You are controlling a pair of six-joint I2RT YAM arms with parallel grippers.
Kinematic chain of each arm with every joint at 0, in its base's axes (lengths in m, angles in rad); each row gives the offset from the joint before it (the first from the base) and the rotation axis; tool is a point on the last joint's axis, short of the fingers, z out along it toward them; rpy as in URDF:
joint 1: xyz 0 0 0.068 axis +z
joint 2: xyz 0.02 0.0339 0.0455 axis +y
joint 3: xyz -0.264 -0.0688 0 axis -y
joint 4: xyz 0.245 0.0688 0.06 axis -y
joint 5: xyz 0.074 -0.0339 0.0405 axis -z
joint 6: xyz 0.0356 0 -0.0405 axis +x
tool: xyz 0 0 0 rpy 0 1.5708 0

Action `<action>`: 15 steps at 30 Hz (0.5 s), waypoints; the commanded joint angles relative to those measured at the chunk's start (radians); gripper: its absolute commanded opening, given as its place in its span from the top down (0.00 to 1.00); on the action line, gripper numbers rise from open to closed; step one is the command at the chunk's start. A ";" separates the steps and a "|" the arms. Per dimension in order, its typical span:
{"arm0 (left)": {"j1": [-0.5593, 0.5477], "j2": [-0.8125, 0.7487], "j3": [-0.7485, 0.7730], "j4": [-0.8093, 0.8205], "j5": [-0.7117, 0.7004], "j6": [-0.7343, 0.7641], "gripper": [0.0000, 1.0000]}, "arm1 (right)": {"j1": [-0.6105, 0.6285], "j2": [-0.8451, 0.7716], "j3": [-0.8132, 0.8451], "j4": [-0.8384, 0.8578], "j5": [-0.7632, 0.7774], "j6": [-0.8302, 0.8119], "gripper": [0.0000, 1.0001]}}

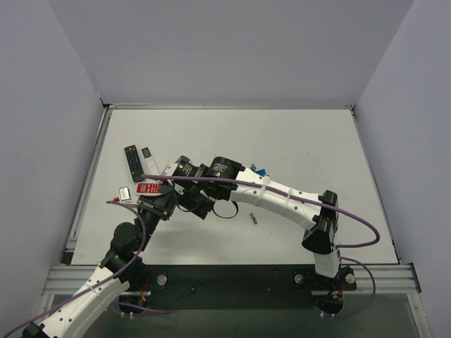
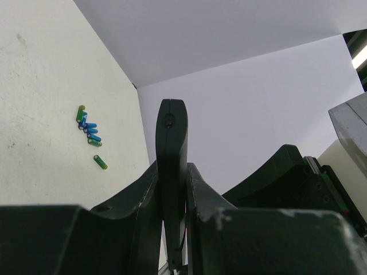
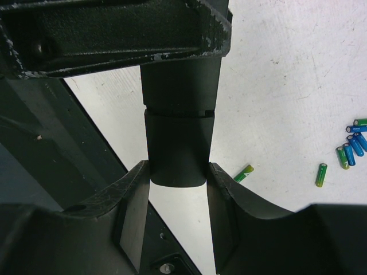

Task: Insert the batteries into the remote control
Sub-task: Load the battery cover into the remote control.

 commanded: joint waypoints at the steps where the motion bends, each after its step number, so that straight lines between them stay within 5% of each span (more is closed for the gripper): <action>1: 0.003 -0.022 -0.145 0.098 -0.010 -0.043 1.00 | 0.017 0.012 0.028 -0.036 0.003 0.026 0.74; 15: 0.003 -0.030 -0.160 0.086 -0.015 -0.039 1.00 | 0.022 -0.003 0.051 -0.034 0.009 0.026 0.52</action>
